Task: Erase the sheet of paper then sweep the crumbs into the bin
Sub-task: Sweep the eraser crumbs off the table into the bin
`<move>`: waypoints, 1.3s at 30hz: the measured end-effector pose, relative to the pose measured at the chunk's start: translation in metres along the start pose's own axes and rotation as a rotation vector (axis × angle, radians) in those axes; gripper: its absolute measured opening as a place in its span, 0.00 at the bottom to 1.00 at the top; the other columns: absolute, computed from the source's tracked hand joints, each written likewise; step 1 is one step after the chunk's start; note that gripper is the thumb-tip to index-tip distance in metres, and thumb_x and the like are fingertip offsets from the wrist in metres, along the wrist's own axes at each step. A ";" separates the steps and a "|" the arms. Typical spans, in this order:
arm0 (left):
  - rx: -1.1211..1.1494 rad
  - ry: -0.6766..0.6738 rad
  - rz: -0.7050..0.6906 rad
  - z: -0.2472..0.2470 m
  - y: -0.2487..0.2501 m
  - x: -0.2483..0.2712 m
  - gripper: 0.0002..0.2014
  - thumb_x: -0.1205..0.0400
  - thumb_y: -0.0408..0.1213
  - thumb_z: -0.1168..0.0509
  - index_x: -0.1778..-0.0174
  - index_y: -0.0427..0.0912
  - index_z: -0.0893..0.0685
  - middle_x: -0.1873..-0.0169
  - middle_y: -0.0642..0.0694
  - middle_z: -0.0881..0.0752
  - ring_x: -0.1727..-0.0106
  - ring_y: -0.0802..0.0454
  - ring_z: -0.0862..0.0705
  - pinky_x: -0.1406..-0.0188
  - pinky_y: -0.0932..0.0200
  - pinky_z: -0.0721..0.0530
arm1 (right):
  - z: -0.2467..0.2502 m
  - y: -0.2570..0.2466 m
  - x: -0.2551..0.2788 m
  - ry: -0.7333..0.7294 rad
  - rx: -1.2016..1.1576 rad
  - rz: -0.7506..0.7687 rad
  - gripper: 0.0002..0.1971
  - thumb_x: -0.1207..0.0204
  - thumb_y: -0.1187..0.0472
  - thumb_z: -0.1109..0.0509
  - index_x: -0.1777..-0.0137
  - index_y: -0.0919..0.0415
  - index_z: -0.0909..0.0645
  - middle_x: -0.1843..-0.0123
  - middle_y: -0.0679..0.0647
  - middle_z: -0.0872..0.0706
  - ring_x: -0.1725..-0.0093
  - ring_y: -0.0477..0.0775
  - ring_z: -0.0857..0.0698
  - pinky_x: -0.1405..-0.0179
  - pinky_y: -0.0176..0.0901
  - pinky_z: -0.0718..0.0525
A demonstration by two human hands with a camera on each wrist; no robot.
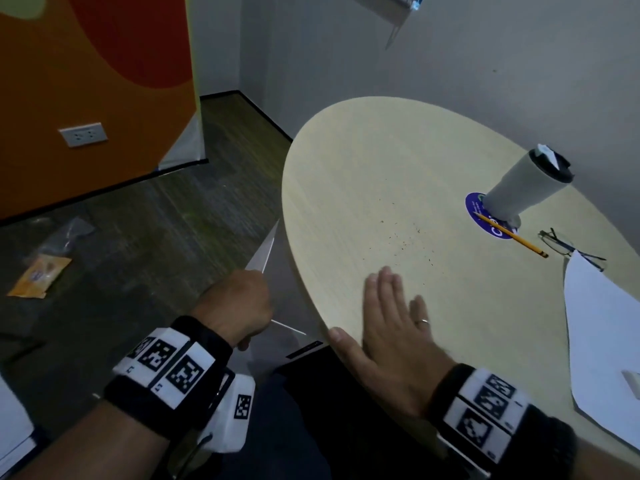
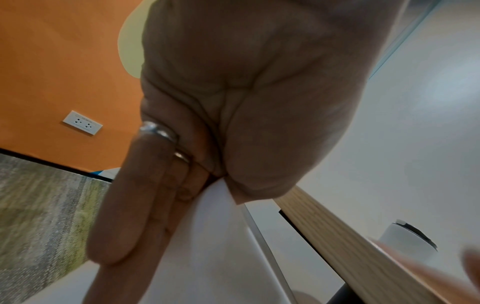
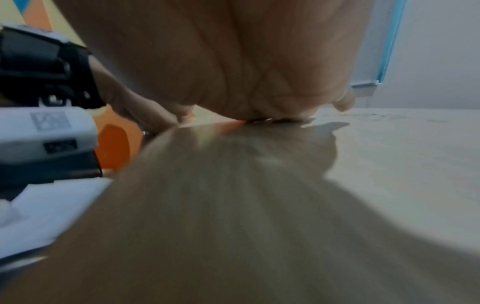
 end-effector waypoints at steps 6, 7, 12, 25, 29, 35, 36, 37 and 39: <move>0.043 0.053 0.005 0.005 -0.002 -0.002 0.08 0.12 0.35 0.37 0.54 0.34 0.18 0.61 0.42 0.16 0.59 0.43 0.11 0.65 0.56 0.17 | 0.016 0.003 -0.007 0.052 0.008 -0.026 0.53 0.21 0.23 0.69 0.10 0.60 0.78 0.11 0.55 0.83 0.12 0.55 0.81 0.12 0.63 0.74; 0.026 0.039 0.000 0.005 -0.001 -0.002 0.08 0.11 0.35 0.36 0.51 0.34 0.16 0.62 0.43 0.16 0.55 0.41 0.09 0.61 0.55 0.14 | 0.017 0.013 -0.005 0.033 0.032 -0.080 0.54 0.22 0.22 0.70 0.10 0.62 0.77 0.11 0.57 0.82 0.11 0.56 0.80 0.13 0.63 0.74; 0.074 -0.015 0.010 0.004 -0.005 -0.006 0.09 0.18 0.26 0.34 0.64 0.33 0.22 0.73 0.39 0.19 0.72 0.45 0.17 0.71 0.55 0.16 | 0.008 0.019 0.001 -0.037 0.066 -0.159 0.55 0.19 0.21 0.69 0.12 0.66 0.80 0.11 0.63 0.81 0.11 0.62 0.79 0.12 0.67 0.71; 0.163 -0.001 -0.014 0.003 -0.007 -0.010 0.10 0.18 0.27 0.38 0.66 0.31 0.19 0.77 0.36 0.15 0.75 0.41 0.13 0.72 0.51 0.12 | 0.019 0.008 -0.012 0.069 0.094 -0.086 0.53 0.17 0.21 0.68 0.11 0.64 0.77 0.10 0.62 0.80 0.10 0.62 0.78 0.10 0.69 0.69; 0.131 -0.001 -0.012 0.004 -0.006 -0.009 0.08 0.19 0.27 0.36 0.65 0.31 0.18 0.75 0.37 0.16 0.75 0.44 0.14 0.70 0.51 0.11 | 0.008 0.004 -0.012 0.033 0.077 -0.105 0.53 0.16 0.21 0.67 0.12 0.65 0.80 0.11 0.63 0.80 0.11 0.63 0.79 0.10 0.70 0.70; 0.102 0.007 -0.022 0.006 -0.003 -0.007 0.09 0.17 0.30 0.36 0.61 0.32 0.15 0.78 0.39 0.14 0.76 0.44 0.11 0.70 0.47 0.08 | 0.012 -0.039 -0.032 0.094 0.009 0.169 0.50 0.15 0.21 0.60 0.10 0.53 0.80 0.11 0.52 0.83 0.12 0.55 0.82 0.11 0.69 0.74; 0.095 -0.001 -0.028 0.007 -0.002 -0.007 0.09 0.17 0.30 0.36 0.61 0.32 0.15 0.78 0.39 0.14 0.76 0.44 0.11 0.70 0.48 0.08 | 0.015 -0.041 -0.032 0.104 0.005 0.199 0.50 0.15 0.22 0.59 0.10 0.52 0.79 0.11 0.50 0.82 0.12 0.54 0.82 0.11 0.68 0.74; 0.089 -0.010 -0.030 0.007 -0.002 -0.006 0.09 0.17 0.30 0.36 0.62 0.32 0.15 0.78 0.40 0.13 0.77 0.45 0.12 0.70 0.49 0.09 | 0.017 -0.038 -0.031 0.115 0.008 0.200 0.49 0.15 0.22 0.60 0.09 0.52 0.78 0.11 0.50 0.82 0.12 0.54 0.82 0.11 0.69 0.74; 0.060 -0.025 -0.027 0.008 -0.002 -0.005 0.09 0.19 0.27 0.35 0.64 0.32 0.16 0.77 0.40 0.13 0.77 0.46 0.14 0.69 0.50 0.09 | 0.021 -0.023 -0.027 0.117 0.030 0.131 0.50 0.15 0.22 0.62 0.10 0.55 0.79 0.11 0.53 0.81 0.12 0.56 0.81 0.10 0.72 0.72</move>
Point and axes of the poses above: each hand's wrist, its own x-axis away from the middle knuckle, its own z-axis out of the back of the hand, y = z × x, the point moved 4 cm from there along -x, towards the middle knuckle
